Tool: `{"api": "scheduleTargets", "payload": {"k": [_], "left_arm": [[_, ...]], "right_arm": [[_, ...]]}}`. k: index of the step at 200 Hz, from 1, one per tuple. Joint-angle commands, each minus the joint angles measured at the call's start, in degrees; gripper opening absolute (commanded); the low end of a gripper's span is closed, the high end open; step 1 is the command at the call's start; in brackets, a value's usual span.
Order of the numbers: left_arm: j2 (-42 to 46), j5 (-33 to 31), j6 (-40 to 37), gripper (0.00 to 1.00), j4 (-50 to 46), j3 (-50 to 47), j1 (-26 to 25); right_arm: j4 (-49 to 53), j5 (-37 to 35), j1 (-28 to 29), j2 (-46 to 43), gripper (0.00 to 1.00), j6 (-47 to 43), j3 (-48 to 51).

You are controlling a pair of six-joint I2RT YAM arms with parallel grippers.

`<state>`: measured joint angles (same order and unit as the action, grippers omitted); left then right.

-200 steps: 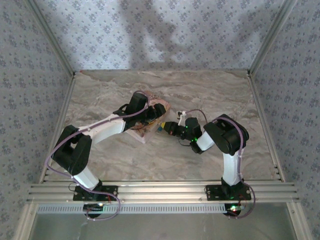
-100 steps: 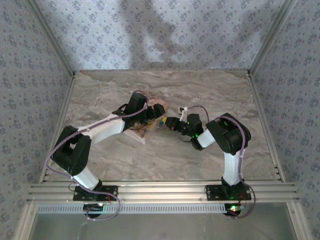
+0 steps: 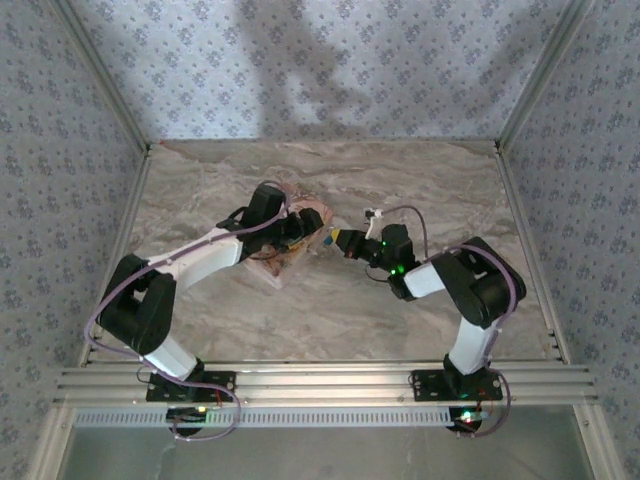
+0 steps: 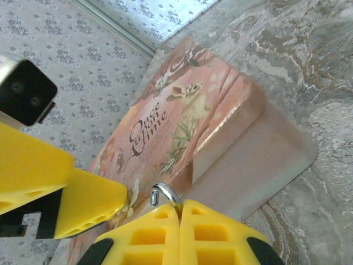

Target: Unlock the padlock with the key

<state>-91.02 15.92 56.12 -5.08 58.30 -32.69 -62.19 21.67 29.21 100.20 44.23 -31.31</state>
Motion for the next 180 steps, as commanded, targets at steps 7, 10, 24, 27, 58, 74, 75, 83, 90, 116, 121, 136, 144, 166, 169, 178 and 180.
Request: {"api": "scheduleTargets", "payload": {"k": [7, 10, 24, 27, 58, 74, 75, 83, 90, 116, 121, 136, 144, 166, 169, 178, 180], "left_arm": [[-0.12, -1.07, -2.2, 0.8, -9.11, -1.81, 1.63], [-0.05, -0.93, -2.3, 0.8, -9.15, -1.61, 1.72], [-0.03, -0.47, -2.97, 0.8, -9.36, -0.6, 1.86], [-0.03, -0.43, -3.12, 0.8, -9.48, -0.34, 1.85], [0.12, 0.16, -5.12, 0.81, -10.08, 2.49, 1.99], [0.69, 0.25, -6.71, 0.81, -10.12, 3.79, 2.0], [0.72, 0.25, -6.76, 0.81, -10.04, 3.86, 1.96], [1.21, 0.09, -7.68, 0.81, -9.9, 4.37, 1.96], [1.74, -0.25, -8.45, 0.81, -9.71, 4.57, 1.93], [5.21, -3.12, -11.11, 0.81, -9.09, 4.3, 2.01], [6.0, -3.89, -11.56, 0.81, -8.99, 4.15, 1.98], [8.59, -6.25, -13.2, 0.82, -8.42, 3.16, 2.01], [10.14, -7.45, -13.81, 0.82, -7.96, 2.29, 1.94], [14.91, -11.19, -15.22, 0.83, -5.92, -0.72, 2.0], [15.71, -11.81, -15.43, 0.83, -5.58, -1.24, 2.0], [17.74, -13.54, -16.01, 0.84, -4.59, -2.78, 2.03], [18.23, -13.94, -16.08, 0.84, -4.41, -3.07, 2.02]], "right_arm": [[10.7, -1.43, -0.34, -7.6, 0.0, -7.13, 0.94], [12.05, -1.46, -0.38, -8.47, 0.0, -7.59, 0.91], [19.44, -1.72, -0.36, -12.75, 0.0, -11.54, 0.36], [21.23, -1.71, -0.4, -13.67, 0.0, -12.31, 0.17], [41.05, -1.28, -0.3, -22.6, 0.0, -20.38, -2.89], [49.49, -1.5, -0.38, -26.59, 0.0, -23.18, -3.98], [50.09, -1.53, -0.38, -26.83, 0.0, -23.24, -3.98], [54.0, -1.78, -0.44, -28.68, 0.0, -24.44, -4.42], [57.24, -2.02, -0.48, -30.14, 0.0, -25.36, -4.77], [67.17, -2.95, -0.56, -34.84, 0.0, -27.47, -5.9], [68.69, -3.13, -0.56, -35.63, 0.0, -27.65, -6.05], [72.92, -3.47, -0.54, -37.59, 0.0, -27.99, -6.23], [74.73, -3.52, -0.53, -38.43, 0.0, -27.99, -6.22], [78.61, -3.56, -0.47, -40.53, 0.0, -27.79, -5.82], [79.1, -3.63, -0.41, -40.75, 0.0, -27.75, -5.79], [80.61, -3.74, -0.34, -41.26, 0.0, -27.55, -5.54], [80.88, -3.74, -0.37, -41.37, 0.0, -27.53, -5.52]]}}
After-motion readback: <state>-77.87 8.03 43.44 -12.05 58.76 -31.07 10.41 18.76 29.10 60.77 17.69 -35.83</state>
